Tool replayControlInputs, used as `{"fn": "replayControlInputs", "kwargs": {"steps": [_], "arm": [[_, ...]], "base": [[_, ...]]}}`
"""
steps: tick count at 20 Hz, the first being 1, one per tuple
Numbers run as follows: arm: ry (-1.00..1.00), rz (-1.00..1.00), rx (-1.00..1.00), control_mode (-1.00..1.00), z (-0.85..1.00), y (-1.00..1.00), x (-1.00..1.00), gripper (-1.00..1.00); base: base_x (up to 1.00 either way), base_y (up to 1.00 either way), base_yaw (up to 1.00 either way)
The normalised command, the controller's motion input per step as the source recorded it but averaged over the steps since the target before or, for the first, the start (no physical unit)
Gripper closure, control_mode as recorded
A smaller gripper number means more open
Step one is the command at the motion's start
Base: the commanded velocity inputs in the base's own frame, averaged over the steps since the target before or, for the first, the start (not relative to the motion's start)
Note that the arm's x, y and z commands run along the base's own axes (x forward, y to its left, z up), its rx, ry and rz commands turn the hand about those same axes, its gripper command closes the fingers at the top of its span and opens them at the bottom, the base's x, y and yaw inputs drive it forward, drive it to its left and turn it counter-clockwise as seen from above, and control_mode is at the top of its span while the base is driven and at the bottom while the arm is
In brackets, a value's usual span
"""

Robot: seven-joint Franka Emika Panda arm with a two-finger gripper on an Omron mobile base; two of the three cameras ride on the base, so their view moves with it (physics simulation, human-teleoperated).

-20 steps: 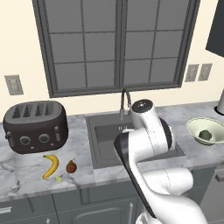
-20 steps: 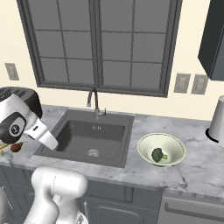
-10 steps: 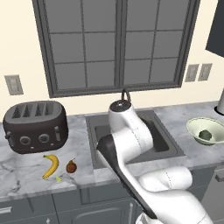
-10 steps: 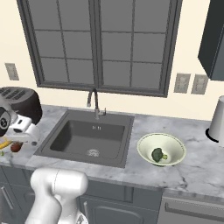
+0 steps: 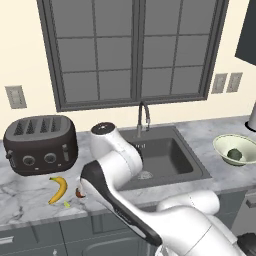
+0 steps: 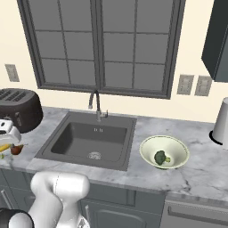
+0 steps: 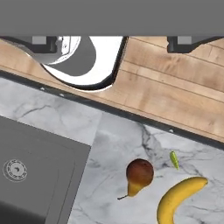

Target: There is a mixed pile of frozen fruits and vegetables on the counter. Locate all the frozen vegetables and place the items in a bowl on the counter. Take all the frozen fruits and defrost them in a running sink.

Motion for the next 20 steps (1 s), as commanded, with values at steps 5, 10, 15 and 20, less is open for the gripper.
{"fn": "replayControlInputs", "kwargs": {"steps": [5, 10, 15, 20], "arm": [[0.09, 0.19, 0.11, -1.0, -0.57, 1.0, 0.02, -1.0], [0.0, 0.03, 0.01, -1.0, -0.03, 0.3, 0.24, -1.0], [0.0, 0.0, 0.0, -1.0, 0.0, 0.06, 0.01, -1.0], [-0.01, 0.0, -0.02, -1.0, -0.19, 0.18, 0.3, -1.0]], "base": [[0.0, 0.0, 0.0], [0.0, 0.0, 0.0], [0.0, 0.0, 0.0], [0.0, 0.0, 0.0]]}}
